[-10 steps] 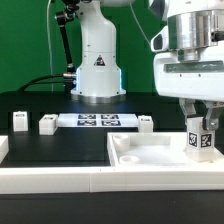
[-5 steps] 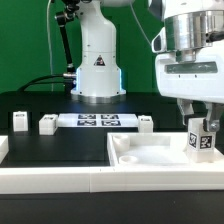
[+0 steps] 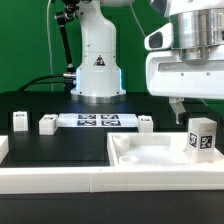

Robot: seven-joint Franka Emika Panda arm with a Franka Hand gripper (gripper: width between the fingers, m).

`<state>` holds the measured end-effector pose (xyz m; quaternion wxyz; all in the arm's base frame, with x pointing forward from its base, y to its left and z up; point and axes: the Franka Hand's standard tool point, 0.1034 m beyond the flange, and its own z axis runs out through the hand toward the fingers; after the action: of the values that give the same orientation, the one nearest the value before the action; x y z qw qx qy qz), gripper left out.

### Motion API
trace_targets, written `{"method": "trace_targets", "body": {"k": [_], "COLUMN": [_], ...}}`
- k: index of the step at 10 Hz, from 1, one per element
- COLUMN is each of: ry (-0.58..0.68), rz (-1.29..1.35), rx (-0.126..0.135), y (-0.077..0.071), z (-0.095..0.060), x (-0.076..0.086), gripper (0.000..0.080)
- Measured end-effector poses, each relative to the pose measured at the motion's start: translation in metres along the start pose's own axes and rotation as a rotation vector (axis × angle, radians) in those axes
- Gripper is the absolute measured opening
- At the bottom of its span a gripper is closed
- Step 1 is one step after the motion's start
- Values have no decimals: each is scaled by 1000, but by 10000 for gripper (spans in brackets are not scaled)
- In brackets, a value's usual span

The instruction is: Assemble square table

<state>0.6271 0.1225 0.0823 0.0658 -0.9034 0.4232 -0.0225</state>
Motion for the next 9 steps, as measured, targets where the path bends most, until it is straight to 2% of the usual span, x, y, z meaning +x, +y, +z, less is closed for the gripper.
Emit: {"method": "trace_targets", "body": {"k": [4,8,9], "ry": [4,15,23], "rz": [-299,-620,-701], "rx": [-2,-37,-54], "y": [1,4,4], "z": [0,3,3], "x": [1,2,2], "gripper": [649,649,649]}}
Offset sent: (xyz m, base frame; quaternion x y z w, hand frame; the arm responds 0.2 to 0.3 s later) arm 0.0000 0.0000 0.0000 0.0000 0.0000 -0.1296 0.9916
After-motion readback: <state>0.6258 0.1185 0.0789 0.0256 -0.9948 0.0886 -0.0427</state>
